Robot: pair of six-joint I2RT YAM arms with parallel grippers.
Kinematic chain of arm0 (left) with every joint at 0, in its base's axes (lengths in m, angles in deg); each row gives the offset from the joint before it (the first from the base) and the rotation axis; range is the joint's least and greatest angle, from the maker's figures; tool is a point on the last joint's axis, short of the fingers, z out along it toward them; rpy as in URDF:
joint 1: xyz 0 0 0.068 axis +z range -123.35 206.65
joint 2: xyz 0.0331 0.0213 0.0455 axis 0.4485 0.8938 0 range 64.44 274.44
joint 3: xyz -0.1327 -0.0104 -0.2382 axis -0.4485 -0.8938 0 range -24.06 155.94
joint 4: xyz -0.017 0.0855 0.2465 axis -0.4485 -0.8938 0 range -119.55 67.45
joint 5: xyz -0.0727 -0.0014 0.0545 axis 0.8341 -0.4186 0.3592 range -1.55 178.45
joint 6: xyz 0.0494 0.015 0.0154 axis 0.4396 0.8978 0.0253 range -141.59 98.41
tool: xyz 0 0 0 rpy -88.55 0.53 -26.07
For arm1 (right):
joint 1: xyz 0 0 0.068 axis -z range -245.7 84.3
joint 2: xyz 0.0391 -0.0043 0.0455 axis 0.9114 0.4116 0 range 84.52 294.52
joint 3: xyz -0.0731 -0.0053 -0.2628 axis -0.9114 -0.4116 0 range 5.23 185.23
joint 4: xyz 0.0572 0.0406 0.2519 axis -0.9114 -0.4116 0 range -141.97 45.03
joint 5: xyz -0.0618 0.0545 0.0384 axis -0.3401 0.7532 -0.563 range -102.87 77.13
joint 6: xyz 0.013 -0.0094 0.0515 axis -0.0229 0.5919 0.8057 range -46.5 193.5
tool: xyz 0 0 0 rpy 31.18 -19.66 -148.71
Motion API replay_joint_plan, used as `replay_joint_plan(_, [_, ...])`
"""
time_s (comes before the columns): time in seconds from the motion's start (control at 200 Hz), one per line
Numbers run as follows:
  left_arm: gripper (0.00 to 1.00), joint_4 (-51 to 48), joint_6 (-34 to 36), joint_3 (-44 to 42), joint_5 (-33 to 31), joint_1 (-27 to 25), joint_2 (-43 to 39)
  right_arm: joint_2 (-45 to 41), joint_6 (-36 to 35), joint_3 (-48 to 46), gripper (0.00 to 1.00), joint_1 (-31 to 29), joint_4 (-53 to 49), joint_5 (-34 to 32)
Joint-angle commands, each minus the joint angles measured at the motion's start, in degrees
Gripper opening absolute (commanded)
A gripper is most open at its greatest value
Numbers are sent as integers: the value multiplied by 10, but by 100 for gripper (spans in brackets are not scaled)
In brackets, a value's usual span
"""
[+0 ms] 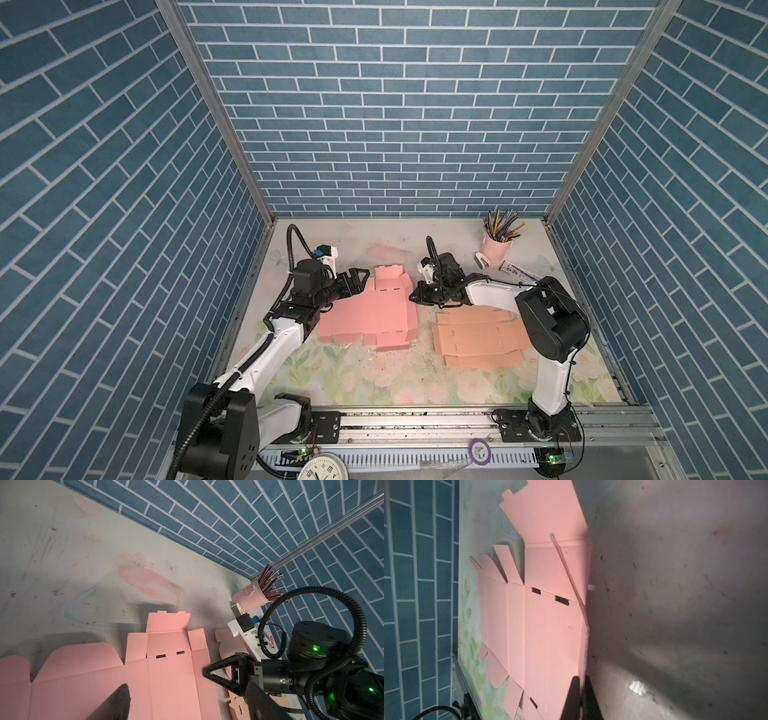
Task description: Fold the paper box
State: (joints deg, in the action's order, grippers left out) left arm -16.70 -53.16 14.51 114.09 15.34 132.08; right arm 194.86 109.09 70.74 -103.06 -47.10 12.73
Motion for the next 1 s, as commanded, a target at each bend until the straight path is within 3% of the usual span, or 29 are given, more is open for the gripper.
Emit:
replay_joint_plan(0.0, [88,-21,14,-10,-19,-6,6,2,-41,7,7,-1,-43,-15])
replay_joint_plan(0.16, [88,-16,8,-23,-24,-6,5,16,-36,20,13,-1,-44,-11])
replay_joint_plan(0.32, [88,-8,2,-30,-25,-6,0,-4,-20,3,40,-1,-40,-9])
replay_joint_plan(0.39, [88,-3,0,-33,-24,-5,1,-19,-12,-15,46,-2,-34,-10])
replay_joint_plan(0.765, [88,17,-8,-40,-8,-5,7,-57,29,-90,45,-23,-8,-1])
replay_joint_plan(0.99, [88,26,-14,-44,1,-6,11,-41,32,-84,36,-26,-1,-3])
